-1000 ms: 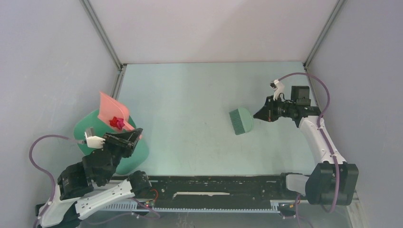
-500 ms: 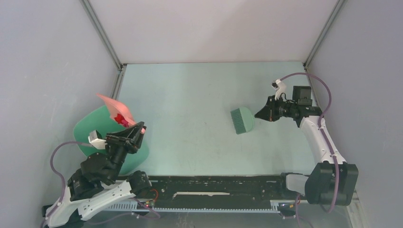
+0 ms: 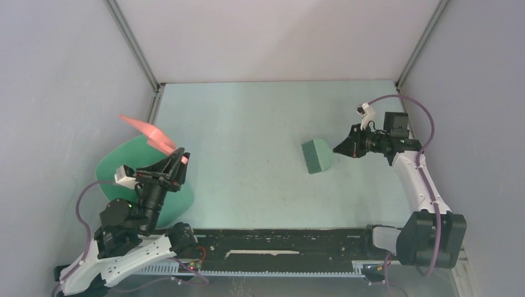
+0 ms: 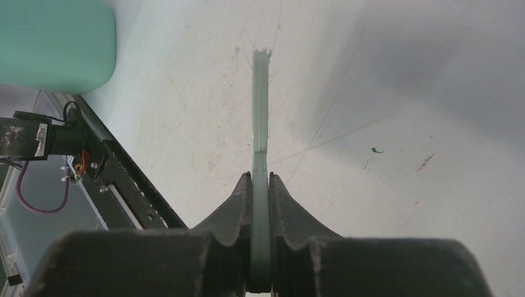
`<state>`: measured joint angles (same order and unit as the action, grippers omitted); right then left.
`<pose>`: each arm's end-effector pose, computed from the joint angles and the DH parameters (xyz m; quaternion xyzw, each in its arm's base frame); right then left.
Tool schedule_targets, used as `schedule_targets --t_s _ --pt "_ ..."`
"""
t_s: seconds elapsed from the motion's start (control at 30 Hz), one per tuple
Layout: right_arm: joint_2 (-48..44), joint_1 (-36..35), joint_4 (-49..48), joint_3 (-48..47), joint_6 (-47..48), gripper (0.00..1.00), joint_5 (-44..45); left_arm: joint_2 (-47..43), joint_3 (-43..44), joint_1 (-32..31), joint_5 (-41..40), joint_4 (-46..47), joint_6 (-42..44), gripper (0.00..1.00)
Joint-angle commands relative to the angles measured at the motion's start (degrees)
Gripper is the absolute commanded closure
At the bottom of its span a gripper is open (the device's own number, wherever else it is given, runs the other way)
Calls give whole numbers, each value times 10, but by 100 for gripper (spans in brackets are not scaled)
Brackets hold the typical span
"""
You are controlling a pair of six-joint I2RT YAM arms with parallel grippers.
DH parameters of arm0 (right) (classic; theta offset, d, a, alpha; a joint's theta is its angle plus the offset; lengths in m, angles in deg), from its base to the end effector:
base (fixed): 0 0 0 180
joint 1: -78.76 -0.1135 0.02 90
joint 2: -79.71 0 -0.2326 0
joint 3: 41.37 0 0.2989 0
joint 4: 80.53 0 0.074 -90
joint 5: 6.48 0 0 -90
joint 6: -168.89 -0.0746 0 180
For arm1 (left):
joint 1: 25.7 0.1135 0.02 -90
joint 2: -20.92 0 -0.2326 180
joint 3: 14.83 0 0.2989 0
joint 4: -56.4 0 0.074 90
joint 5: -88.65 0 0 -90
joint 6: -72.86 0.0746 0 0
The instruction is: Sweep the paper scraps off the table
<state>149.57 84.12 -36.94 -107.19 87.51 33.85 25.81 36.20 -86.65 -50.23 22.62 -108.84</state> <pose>0.3244 0.0267 0.2205 -0.1758 0.8415 0.3488 0.3732 0.1052 -0.0737 0.3752 -0.4621 0.4648 -0.6279 0.4197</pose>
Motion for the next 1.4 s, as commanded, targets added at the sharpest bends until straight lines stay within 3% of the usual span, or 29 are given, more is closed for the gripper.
schedule_targets --t_s 0.0,0.23,0.33,0.47,0.57,0.73,0.9,1.03,1.37 --pt "-18 6 -8 -2 9 100 -14 58 56 3 6 44 68 100" --pt "-26 8 -8 -2 16 100 -17 149 140 3 -16 -51 114 99" --pt "-27 8 -10 -2 15 100 -14 176 126 3 -26 -41 117 98" --pt "-34 9 -10 -2 18 100 -10 245 148 3 -21 -5 212 99" --pt "-42 11 -9 -2 25 100 -6 343 207 3 38 4 314 99" --pt "-47 52 43 -35 39 100 -57 574 406 1 178 -155 445 100" --pt "-23 87 214 -114 123 100 -105 791 552 -6 257 -364 527 100" --pt "-22 88 310 -137 196 100 -88 862 531 -17 257 -421 552 100" --pt "11 76 445 -152 287 100 -85 899 436 -14 385 -377 595 100"
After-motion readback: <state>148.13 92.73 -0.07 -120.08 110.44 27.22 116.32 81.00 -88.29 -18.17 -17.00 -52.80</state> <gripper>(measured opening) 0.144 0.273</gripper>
